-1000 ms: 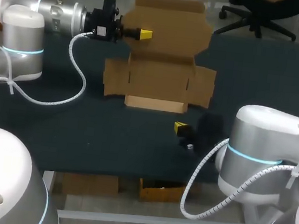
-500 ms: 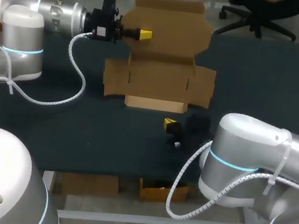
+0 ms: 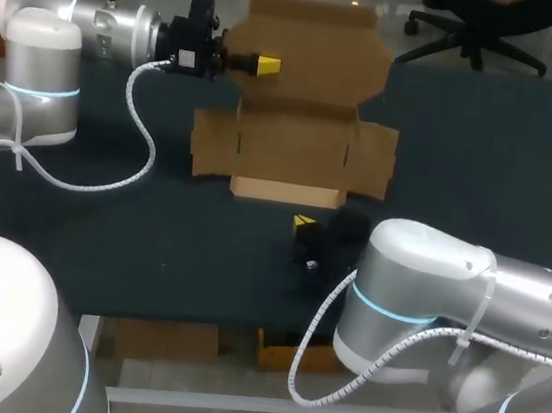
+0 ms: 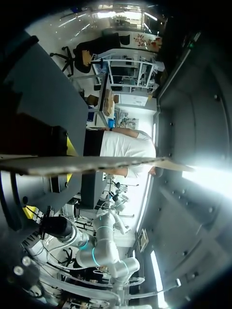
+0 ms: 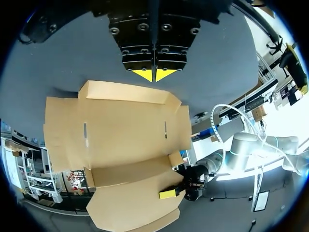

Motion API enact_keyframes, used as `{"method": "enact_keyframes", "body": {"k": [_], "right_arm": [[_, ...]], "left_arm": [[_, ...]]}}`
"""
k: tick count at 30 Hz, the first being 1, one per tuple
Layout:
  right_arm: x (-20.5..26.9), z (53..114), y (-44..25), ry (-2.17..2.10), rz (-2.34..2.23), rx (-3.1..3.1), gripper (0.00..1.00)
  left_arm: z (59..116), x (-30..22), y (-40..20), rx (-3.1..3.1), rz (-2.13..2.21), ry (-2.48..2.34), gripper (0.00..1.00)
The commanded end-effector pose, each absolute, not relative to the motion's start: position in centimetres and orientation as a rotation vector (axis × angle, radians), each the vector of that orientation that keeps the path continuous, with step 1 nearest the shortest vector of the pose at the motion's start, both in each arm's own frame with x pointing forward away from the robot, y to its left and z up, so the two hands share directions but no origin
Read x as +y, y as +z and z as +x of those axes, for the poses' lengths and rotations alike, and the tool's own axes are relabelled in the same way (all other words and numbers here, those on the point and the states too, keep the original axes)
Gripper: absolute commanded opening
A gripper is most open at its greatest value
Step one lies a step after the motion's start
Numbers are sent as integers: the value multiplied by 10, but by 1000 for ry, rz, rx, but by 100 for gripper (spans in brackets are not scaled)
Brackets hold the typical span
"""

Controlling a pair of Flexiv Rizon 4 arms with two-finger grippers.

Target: Assemble the packaging by folding the flat box into shape, placing the metal phone stand inside, and closing the box properly

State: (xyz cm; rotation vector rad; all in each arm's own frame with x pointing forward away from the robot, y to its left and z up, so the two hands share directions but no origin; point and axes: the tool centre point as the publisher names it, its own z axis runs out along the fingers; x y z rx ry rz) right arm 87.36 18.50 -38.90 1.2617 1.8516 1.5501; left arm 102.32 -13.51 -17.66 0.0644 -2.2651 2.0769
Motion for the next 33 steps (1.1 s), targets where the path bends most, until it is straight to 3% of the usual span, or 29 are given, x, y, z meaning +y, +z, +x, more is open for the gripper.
{"method": "enact_keyframes", "body": {"k": [1, 22, 33], "right_arm": [[195, 884, -388, 1095, 1480, 1569, 0], [196, 893, -390, 1075, 1489, 1547, 0], [214, 926, -397, 1173, 1417, 1651, 0]], "left_arm": [[1025, -134, -180, -2261, 43, 2069, 0], [1022, -133, -181, -2267, 21, 2069, 0], [1022, -133, -181, -2267, 21, 2069, 0]]}}
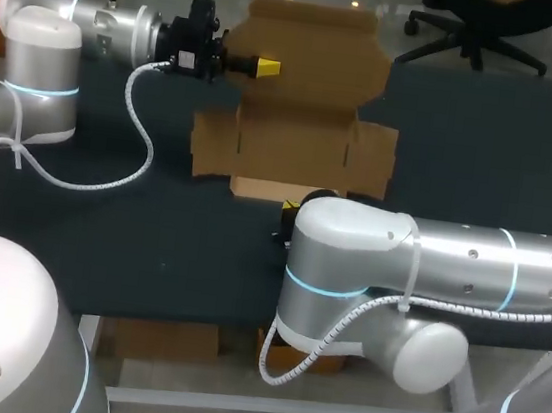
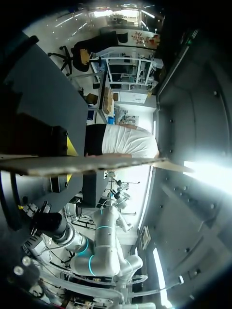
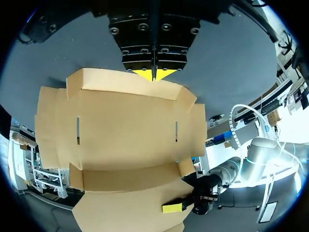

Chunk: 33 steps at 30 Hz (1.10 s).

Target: Assemble the packaging by folding the flat box into shape, placing the metal phone stand inside, and closing the box properly

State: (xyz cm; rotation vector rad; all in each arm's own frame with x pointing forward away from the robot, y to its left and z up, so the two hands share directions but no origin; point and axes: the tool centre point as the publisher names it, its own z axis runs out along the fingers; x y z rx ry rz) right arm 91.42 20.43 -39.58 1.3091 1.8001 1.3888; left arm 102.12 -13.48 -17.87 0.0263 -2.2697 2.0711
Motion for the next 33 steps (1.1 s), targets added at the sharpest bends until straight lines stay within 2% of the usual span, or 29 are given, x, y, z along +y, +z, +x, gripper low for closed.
{"method": "enact_keyframes", "body": {"k": [1, 33], "right_arm": [[215, 928, -396, 1175, 1414, 1652, 0], [202, 944, -420, 1271, 1383, 1704, 0]], "left_arm": [[1022, -133, -181, -2267, 21, 2069, 0], [1022, -133, -181, -2267, 21, 2069, 0]]}}
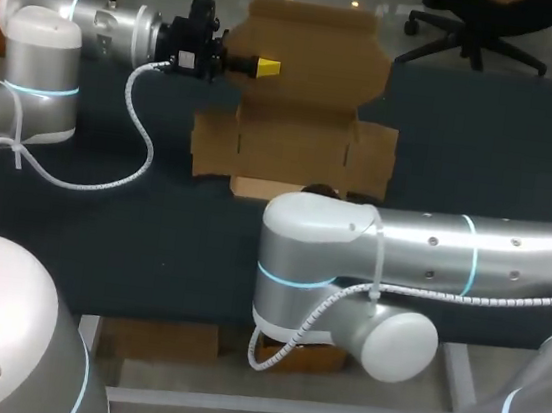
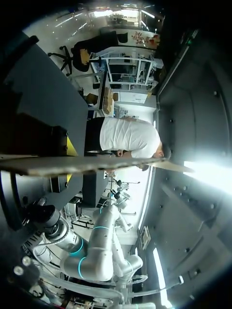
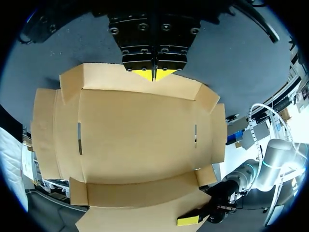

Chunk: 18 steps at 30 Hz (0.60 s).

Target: Assemble the packaging by folding the flat box into shape, placing the metal phone stand inside, and closing the box properly

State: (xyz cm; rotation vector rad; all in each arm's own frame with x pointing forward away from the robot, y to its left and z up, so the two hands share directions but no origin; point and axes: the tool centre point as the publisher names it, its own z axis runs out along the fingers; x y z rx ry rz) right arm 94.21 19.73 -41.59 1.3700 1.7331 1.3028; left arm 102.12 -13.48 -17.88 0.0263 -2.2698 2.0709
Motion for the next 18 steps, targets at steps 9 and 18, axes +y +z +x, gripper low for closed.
{"method": "enact_keyframes", "body": {"k": [9, 18], "right_arm": [[201, 950, -421, 1290, 1367, 1714, 0], [199, 957, -423, 1302, 1357, 1721, 0]], "left_arm": [[1022, -133, -181, -2267, 21, 2069, 0], [1022, -133, -181, -2267, 21, 2069, 0]]}}
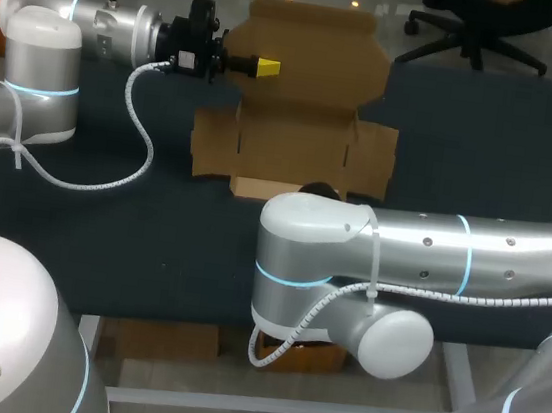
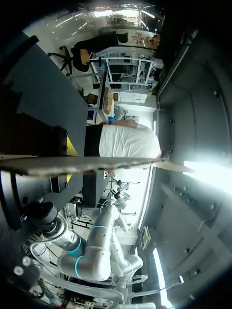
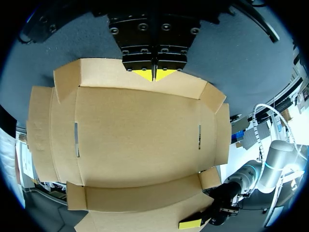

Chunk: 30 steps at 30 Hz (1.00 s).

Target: Assemble the packaging by folding the flat box into shape, placing the metal phone stand inside, and closing the box properly

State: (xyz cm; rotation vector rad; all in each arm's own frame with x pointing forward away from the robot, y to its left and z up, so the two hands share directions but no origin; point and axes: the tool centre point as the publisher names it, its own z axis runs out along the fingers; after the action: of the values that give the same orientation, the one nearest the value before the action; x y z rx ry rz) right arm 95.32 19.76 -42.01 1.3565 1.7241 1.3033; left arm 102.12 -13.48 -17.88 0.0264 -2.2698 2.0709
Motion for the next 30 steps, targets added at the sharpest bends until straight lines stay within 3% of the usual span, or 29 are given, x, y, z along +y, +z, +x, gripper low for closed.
{"method": "enact_keyframes", "body": {"k": [1, 30], "right_arm": [[199, 957, -423, 1304, 1356, 1722, 0], [194, 964, -431, 1314, 1367, 1735, 0]], "left_arm": [[1022, -133, -181, -2267, 21, 2069, 0], [1022, -133, -181, -2267, 21, 2069, 0]]}}
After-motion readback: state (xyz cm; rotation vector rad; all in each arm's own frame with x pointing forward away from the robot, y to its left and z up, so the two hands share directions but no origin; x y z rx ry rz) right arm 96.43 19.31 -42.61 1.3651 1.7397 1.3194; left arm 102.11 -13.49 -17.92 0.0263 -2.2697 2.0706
